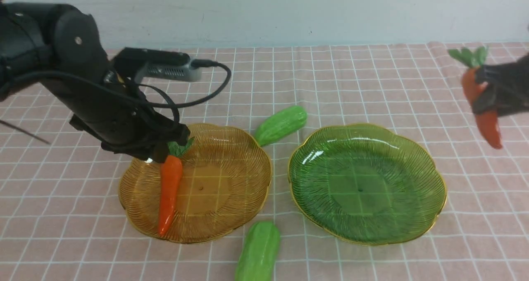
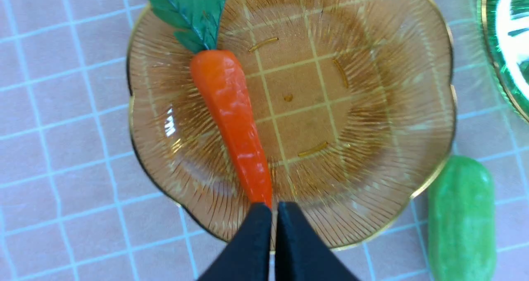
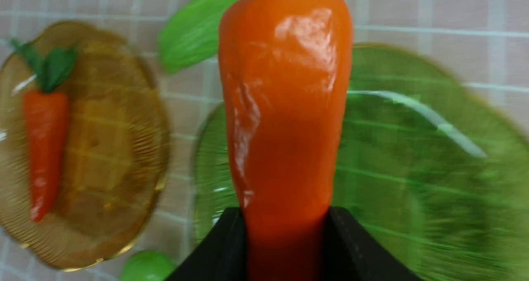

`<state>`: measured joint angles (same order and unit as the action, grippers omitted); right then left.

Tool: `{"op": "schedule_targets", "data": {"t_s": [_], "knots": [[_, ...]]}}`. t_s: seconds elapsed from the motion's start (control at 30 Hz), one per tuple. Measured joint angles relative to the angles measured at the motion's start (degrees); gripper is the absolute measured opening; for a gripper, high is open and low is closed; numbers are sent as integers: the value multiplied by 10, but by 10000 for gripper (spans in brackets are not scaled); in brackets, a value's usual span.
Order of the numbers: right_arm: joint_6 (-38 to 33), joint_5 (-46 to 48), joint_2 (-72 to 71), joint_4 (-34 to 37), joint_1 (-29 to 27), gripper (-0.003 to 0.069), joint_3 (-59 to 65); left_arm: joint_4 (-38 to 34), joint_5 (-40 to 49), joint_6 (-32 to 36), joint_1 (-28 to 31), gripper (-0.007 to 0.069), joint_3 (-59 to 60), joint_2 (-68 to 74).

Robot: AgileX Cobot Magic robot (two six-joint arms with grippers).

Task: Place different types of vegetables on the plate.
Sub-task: 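Place the carrot on the yellow plate with the right gripper, then move the green vegetable from the table onto the right plate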

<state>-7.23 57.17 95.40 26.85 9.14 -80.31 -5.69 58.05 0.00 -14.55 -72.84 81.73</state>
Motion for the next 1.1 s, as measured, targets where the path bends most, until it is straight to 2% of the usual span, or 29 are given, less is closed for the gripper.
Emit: {"op": "schedule_targets", "data": {"t_s": [0.07,0.23,0.33,0.43,0.57,0.67,0.77,0.83,0.9,0.97,1.1], "knots": [[5,-11,9,13,39,228,0,0,3,0,0,-2,13,-34],[26,-112,78,57,186,228,0,-1,7,-4,0,-4,73,-107],[31,-153,125,85,234,234,-12,-10,11,-5,0,-4,139,-149],[33,-156,173,102,255,269,-46,-26,12,-5,0,-4,188,-174],[33,-120,221,122,263,358,-105,-56,12,12,0,-4,227,-183],[32,-72,229,103,259,389,-136,-97,-3,51,0,-4,240,-180],[17,12,225,54,236,386,-181,-151,-31,98,-13,-4,242,-169],[16,79,211,4,209,351,-217,-156,-51,100,-46,-4,242,-155],[18,120,180,-55,176,276,-237,-152,-74,85,-83,-4,242,-137],[25,129,150,-98,155,211,-234,-115,-107,23,-161,-4,238,-88],[37,138,38,-175,105,32,-165,-16,-136,-97,-246,-2,208,-6]]}}
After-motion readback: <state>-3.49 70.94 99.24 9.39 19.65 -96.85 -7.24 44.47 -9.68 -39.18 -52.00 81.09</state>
